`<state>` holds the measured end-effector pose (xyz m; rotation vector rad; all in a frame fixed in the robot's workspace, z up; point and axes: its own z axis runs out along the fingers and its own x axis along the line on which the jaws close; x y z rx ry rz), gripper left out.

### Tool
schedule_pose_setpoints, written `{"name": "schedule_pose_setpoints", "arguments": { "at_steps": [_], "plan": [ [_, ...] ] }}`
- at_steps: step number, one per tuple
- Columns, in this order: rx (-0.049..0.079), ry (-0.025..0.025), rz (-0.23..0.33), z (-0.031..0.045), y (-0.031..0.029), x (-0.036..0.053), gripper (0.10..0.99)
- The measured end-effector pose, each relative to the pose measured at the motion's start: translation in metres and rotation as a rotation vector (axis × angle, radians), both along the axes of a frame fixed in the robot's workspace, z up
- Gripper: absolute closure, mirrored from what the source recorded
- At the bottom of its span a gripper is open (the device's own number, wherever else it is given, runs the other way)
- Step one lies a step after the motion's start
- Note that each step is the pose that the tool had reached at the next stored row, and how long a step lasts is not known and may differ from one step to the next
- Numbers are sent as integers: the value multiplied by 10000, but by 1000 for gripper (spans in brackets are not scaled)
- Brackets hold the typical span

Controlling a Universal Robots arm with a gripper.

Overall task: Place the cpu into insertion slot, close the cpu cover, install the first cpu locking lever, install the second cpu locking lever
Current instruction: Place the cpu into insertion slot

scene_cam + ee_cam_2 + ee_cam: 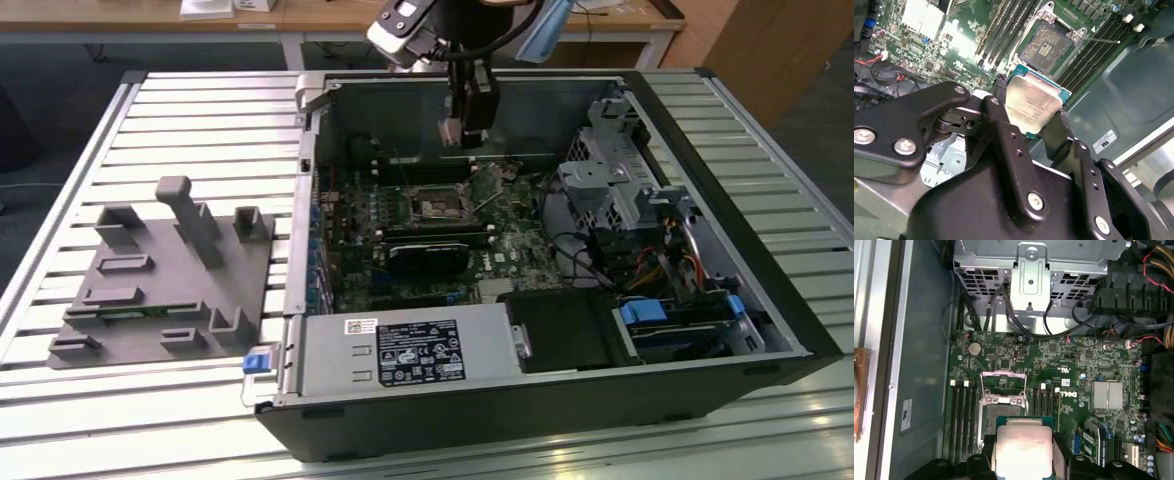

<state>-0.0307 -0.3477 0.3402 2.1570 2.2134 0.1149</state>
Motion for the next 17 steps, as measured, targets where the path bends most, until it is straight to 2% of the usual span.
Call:
{"name": "schedule_pose_setpoints", "arguments": {
  "at_steps": [9, 17],
  "plan": [
    [-4, 2, -6, -155, 1, 0, 549],
    [-5, 14, -7, -243, 1, -1, 549]
  ]
}}
